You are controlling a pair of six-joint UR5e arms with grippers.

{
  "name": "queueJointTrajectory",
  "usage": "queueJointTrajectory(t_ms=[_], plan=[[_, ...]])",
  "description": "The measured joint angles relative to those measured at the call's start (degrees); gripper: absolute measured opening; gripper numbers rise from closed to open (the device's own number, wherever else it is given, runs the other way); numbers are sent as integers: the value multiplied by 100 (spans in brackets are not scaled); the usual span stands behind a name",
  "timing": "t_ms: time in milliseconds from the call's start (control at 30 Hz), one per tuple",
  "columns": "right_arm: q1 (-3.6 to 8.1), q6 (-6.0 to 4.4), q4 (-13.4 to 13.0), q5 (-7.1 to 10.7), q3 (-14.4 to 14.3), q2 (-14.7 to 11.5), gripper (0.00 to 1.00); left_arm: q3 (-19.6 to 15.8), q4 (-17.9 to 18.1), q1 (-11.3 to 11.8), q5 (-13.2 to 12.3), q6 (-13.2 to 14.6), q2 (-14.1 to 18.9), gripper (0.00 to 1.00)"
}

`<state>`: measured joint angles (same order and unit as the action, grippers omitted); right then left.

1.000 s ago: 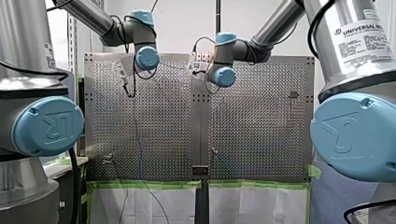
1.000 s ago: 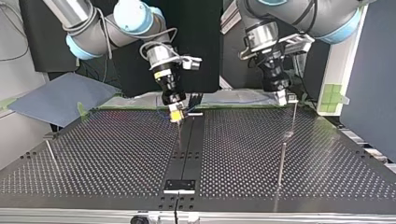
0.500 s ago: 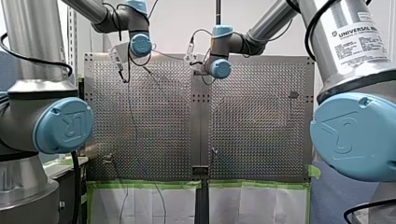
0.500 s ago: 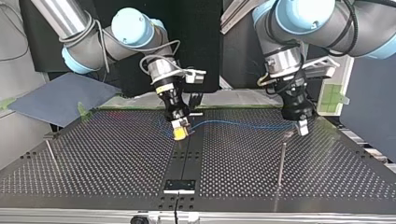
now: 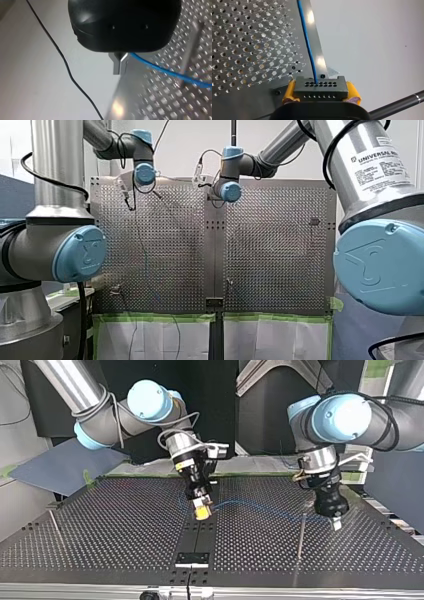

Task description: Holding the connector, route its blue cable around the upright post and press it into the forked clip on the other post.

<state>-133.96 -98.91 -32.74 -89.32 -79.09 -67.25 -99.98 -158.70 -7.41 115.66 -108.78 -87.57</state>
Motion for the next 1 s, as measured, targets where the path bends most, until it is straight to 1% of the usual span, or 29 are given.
queueJointTrajectory(t_ms=[133,300,333,367,567,833,867,900,1000], plan=[[4,1,8,3,35,9,0,1,43,223,-223,-145,-156,2],[44,1,2,-3,49,22,0,31,165,533,-533,-300,-226,2],[49,2,-5,-2,54,28,0,47,175,591,-591,-311,-242,2],[53,2,-15,2,63,39,0,65,182,650,-649,-319,-263,5],[59,33,13,40,183,191,0,157,194,1044,-1043,-331,-429,5],[78,41,51,58,378,437,0,171,299,1540,-1539,-365,-474,5],[85,40,58,60,408,468,0,171,313,1594,-1594,-371,-482,7],[90,39,62,61,426,487,0,172,328,1664,-1664,-378,-507,7],[98,38,70,62,456,519,0,173,344,1787,-1843,-376,-630,7]])
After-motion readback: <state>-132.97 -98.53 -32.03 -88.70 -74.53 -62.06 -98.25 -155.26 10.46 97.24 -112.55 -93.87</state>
